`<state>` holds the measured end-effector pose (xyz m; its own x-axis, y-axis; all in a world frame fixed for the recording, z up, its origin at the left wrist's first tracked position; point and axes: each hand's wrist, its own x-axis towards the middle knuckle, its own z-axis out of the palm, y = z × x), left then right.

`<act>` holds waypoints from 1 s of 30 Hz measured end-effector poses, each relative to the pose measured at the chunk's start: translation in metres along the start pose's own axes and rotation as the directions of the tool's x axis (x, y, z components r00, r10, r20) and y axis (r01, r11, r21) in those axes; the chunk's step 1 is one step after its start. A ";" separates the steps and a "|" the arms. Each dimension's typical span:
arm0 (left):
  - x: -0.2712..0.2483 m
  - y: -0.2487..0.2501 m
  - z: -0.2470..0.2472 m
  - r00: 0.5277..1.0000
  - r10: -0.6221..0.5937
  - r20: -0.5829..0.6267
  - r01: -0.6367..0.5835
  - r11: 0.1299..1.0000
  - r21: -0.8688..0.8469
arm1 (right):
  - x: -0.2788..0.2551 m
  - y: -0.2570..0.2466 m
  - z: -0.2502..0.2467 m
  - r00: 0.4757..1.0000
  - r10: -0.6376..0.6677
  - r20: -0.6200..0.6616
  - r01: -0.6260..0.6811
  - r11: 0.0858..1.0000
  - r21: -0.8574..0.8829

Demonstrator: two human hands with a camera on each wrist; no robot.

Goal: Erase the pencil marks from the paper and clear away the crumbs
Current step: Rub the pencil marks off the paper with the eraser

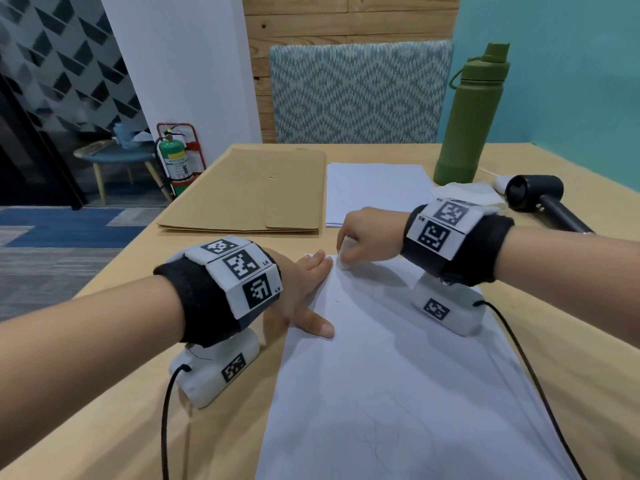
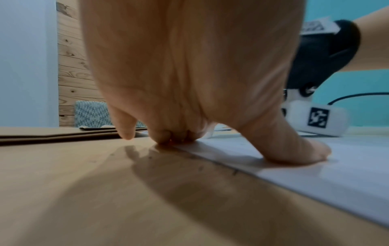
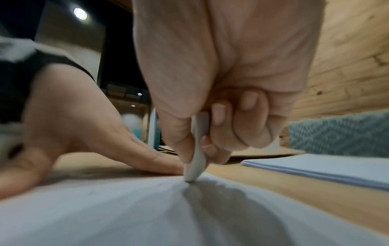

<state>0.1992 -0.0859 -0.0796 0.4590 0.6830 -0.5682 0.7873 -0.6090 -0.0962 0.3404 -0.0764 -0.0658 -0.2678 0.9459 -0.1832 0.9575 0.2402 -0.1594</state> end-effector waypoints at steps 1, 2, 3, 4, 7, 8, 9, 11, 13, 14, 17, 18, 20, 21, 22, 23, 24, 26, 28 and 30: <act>0.000 0.000 0.000 1.000 -0.001 -0.001 0.001 1.000 0.001 | 0.001 0.000 0.002 1.000 0.002 -0.011 -0.002 1.000 0.004; -0.001 0.000 0.000 1.000 0.002 -0.004 -0.002 1.000 -0.005 | -0.002 -0.002 0.003 1.000 -0.019 -0.004 0.019 1.000 -0.001; -0.001 0.001 -0.001 1.000 0.007 -0.006 -0.007 1.000 -0.016 | -0.005 -0.004 0.004 0.998 -0.055 0.025 0.055 0.998 -0.001; -0.001 0.000 -0.001 1.000 0.011 -0.010 -0.012 1.000 -0.027 | -0.010 -0.007 0.005 0.993 -0.096 0.074 0.095 0.995 0.010; 0.002 -0.003 0.001 1.000 0.026 -0.012 -0.027 0.999 -0.024 | -0.015 -0.011 0.001 0.985 -0.109 0.133 0.109 0.994 0.007; 0.004 -0.004 0.001 0.999 0.035 -0.012 -0.035 0.999 -0.018 | -0.011 -0.009 0.000 0.991 -0.083 0.100 0.085 0.996 -0.012; 0.005 -0.005 0.002 0.999 0.031 -0.010 -0.031 0.999 -0.013 | -0.005 -0.007 0.000 0.997 -0.053 0.059 0.054 0.998 -0.020; 0.005 -0.004 0.002 1.000 0.015 -0.001 -0.015 1.000 -0.007 | 0.001 -0.004 0.001 1.000 -0.002 -0.007 0.002 1.000 -0.005; 0.004 -0.003 0.001 1.000 0.023 -0.004 -0.023 1.000 -0.017 | -0.001 -0.004 0.003 0.999 -0.031 0.017 0.031 1.000 -0.004; 0.004 -0.003 0.002 0.999 0.032 -0.009 -0.033 0.999 -0.027 | -0.005 -0.004 0.004 0.996 -0.067 0.064 0.067 0.998 0.003; 0.005 -0.004 0.003 0.999 0.032 -0.019 -0.032 0.999 -0.035 | -0.015 -0.008 0.000 0.982 -0.094 0.161 0.092 0.996 0.016; 0.005 -0.004 0.003 1.000 0.023 -0.014 -0.024 0.999 -0.030 | -0.013 -0.007 -0.001 0.987 -0.076 0.140 0.077 0.997 -0.001; 0.004 -0.004 0.002 1.000 0.014 -0.010 -0.014 1.000 -0.015 | -0.005 -0.003 -0.003 0.998 -0.021 0.066 0.023 0.999 -0.032; 0.004 -0.003 0.002 1.000 0.017 -0.008 -0.017 1.000 -0.008 | -0.002 -0.002 -0.003 1.000 0.001 0.027 0.000 0.999 -0.037; 0.004 -0.003 0.002 1.000 0.021 -0.010 -0.021 1.000 -0.006 | -0.002 -0.002 -0.001 1.000 0.006 0.006 -0.006 0.999 -0.035; 0.004 -0.003 0.002 1.000 0.021 -0.014 -0.021 1.000 -0.008 | -0.004 -0.002 0.000 1.000 -0.013 0.011 0.014 0.999 -0.038; 0.004 -0.003 0.002 1.000 0.022 -0.017 -0.022 1.000 -0.012 | -0.007 -0.003 0.001 0.997 -0.049 0.052 0.051 0.998 -0.032; 0.003 -0.003 0.002 1.000 0.020 -0.016 -0.020 1.000 -0.013 | -0.018 -0.007 0.001 0.977 -0.115 0.182 0.116 0.993 0.004; 0.002 -0.002 0.002 1.000 0.009 -0.008 -0.009 1.000 -0.016 | -0.021 -0.008 -0.002 0.966 -0.101 0.237 0.098 0.995 0.024; 0.002 -0.001 0.001 1.000 0.009 -0.011 -0.009 1.000 -0.014 | -0.014 -0.003 -0.003 0.985 -0.044 0.166 0.046 0.999 -0.003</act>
<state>0.1983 -0.0844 -0.0815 0.4704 0.6818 -0.5602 0.7888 -0.6095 -0.0794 0.3417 -0.0897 -0.0597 -0.3240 0.8850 -0.3343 0.9447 0.2838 -0.1643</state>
